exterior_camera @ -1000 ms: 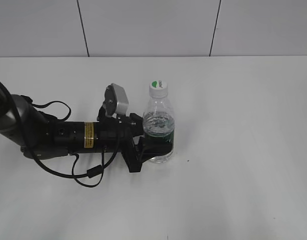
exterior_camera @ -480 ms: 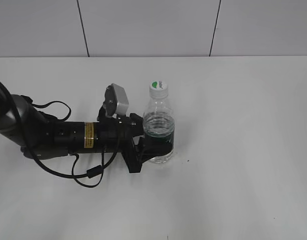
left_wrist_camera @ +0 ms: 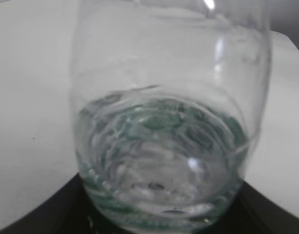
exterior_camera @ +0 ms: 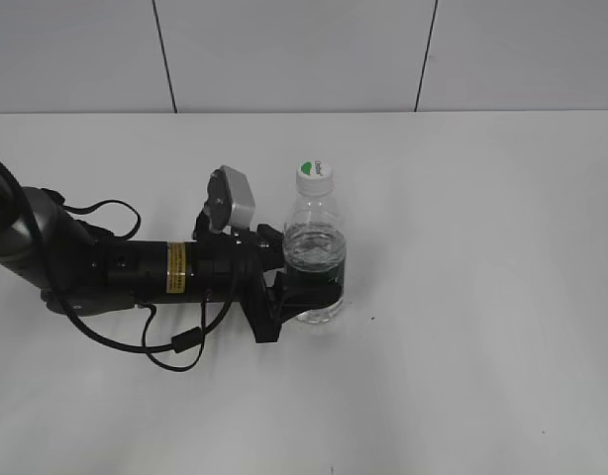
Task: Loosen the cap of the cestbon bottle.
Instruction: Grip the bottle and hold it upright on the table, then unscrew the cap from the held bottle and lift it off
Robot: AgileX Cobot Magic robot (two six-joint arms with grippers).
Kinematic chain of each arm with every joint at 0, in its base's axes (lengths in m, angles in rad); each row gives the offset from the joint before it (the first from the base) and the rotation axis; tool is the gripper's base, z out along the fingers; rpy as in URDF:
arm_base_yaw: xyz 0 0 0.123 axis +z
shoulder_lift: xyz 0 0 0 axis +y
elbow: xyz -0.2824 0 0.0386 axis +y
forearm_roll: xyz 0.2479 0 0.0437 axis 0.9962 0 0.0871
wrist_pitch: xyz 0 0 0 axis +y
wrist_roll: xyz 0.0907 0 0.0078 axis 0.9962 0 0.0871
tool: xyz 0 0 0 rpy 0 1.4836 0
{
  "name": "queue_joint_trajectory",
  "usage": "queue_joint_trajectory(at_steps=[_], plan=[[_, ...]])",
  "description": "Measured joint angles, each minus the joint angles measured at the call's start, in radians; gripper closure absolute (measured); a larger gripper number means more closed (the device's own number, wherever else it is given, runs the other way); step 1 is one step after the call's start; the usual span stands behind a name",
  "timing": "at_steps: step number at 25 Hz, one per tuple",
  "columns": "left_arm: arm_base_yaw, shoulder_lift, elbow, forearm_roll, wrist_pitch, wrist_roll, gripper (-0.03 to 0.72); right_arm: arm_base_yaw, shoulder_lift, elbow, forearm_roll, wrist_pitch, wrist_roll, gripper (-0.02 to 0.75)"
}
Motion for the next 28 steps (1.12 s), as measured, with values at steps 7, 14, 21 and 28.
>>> queue_joint_trajectory(at_steps=[7,14,21,28], plan=[[0.000,0.000,0.000,0.000,0.000,-0.001,0.273,0.000,0.000,0.000,0.031,0.001,-0.034,0.259],[0.000,0.000,0.000,0.000,0.000,-0.001,0.273,0.000,0.000,0.000,0.031,0.013,-0.036,0.259],[0.000,0.000,0.000,0.000,0.000,-0.001,0.273,0.000,0.000,0.000,0.031,0.019,-0.038,0.259],[0.000,0.000,0.000,0.001,0.000,0.000,0.273,0.000,0.000,0.000,0.020,0.024,-0.038,0.259]])
